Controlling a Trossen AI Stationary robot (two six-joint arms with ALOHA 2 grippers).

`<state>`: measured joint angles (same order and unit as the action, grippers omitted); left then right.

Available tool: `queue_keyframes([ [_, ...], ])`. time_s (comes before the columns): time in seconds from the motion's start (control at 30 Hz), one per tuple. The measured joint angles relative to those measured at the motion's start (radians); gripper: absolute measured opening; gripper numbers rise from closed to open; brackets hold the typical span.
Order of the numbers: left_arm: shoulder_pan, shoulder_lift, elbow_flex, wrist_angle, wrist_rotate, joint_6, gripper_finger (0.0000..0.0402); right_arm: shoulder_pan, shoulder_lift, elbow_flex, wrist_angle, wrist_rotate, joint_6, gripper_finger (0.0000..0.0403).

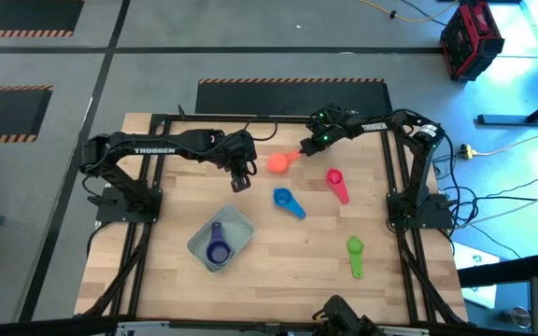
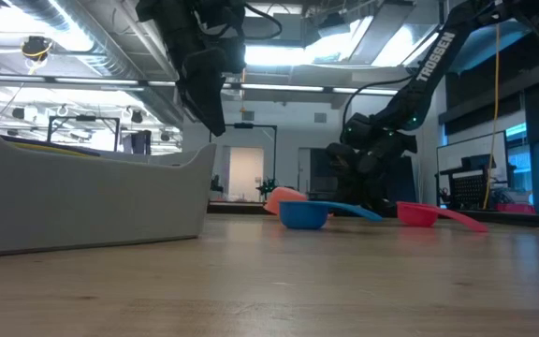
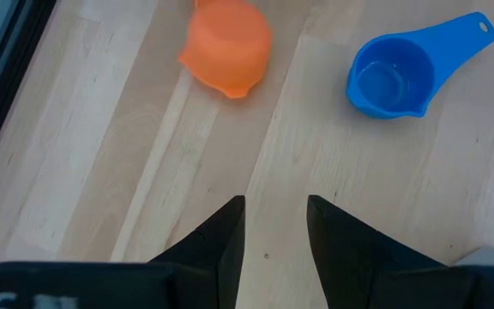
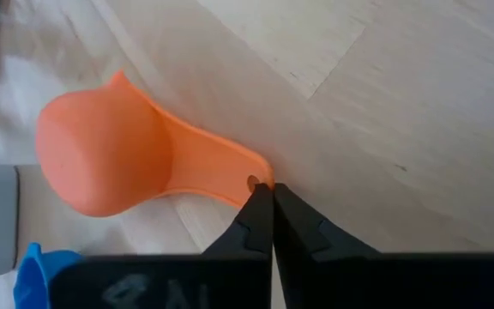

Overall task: Nest measuring cups in basket
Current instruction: Stack the orange measuring cup on the violet measuring cup in the gray bin

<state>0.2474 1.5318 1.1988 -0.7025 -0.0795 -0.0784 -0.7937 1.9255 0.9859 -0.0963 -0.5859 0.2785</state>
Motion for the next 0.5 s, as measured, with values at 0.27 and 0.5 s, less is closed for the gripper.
queue_keyframes([
  [0.27,0.000,0.000,0.000,0.000,0.000,0.000,0.0121,0.000,-0.006,-0.001,0.001,-0.044,-0.103,0.0001],
  [0.5,0.000,0.000,0.000,0.000,0.000,0.000,0.0121,0.000,-0.048,-0.001,0.042,-0.108,-0.106,0.0000],
])
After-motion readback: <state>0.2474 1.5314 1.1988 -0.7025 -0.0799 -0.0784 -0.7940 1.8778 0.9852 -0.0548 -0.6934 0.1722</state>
